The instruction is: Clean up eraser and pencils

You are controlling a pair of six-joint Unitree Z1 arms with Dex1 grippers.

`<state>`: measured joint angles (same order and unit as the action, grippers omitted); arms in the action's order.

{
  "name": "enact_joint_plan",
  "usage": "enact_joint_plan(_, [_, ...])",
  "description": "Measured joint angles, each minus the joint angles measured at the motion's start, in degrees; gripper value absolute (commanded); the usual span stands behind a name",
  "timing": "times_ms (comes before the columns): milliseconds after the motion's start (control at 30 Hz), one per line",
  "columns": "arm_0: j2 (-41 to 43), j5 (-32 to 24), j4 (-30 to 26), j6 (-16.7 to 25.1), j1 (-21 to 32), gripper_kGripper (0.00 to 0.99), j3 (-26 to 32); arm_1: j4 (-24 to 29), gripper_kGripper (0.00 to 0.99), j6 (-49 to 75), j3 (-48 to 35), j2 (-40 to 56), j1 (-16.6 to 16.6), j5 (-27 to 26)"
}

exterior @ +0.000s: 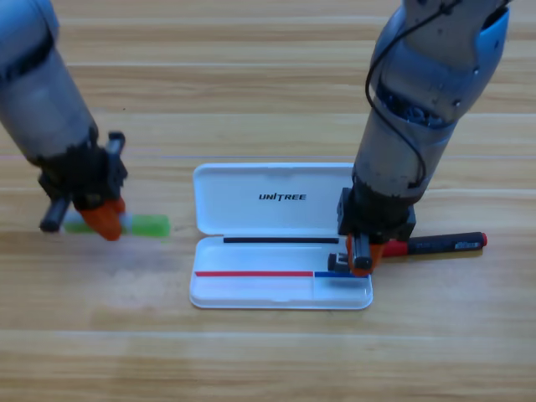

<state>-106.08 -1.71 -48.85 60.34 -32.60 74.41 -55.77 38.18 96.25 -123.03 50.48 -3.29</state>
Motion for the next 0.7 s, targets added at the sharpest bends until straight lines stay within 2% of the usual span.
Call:
enact_joint_plan(200, [2.59, 0.39, -5.24, -1.84, 0.00, 0.000, 4.46, 0.00, 0.000, 0.00, 0.09, -0.70, 0.31, 0.00])
enact_joint_plan(400, [3.21, 0.40, -7.50, -2.52, -0.01, 0.000, 6.61, 0.00, 0.000, 0.00, 0.49, -2.87, 0.48, 0.00])
enact_joint_plan(433, [3.26, 0.40, -7.53, -2.52, -0.01, 0.000, 6.62, 0.00, 0.067, 0.00, 0.64, -2.91, 0.49, 0.00])
enact_joint_plan(500, [3.26, 0.40, -7.64, -2.52, -0.01, 0.000, 6.62, 0.00, 0.308, 0.00, 1.22, -2.95, 0.49, 0.00])
enact_joint_plan(600, [3.26, 0.46, -7.89, -2.55, -0.01, 0.000, 6.63, 0.00, 0.784, 0.00, 1.68, -2.97, 0.50, 0.00])
enact_joint_plan(633, [3.26, 0.46, -7.90, -2.57, -0.01, 0.000, 6.63, 0.00, 0.839, 0.00, 1.68, -2.97, 0.50, 0.00])
enact_joint_plan(700, [3.26, 0.49, -7.91, -2.64, -0.01, 0.000, 6.74, 0.00, 0.861, -0.27, 1.68, -2.97, 0.50, 0.00])
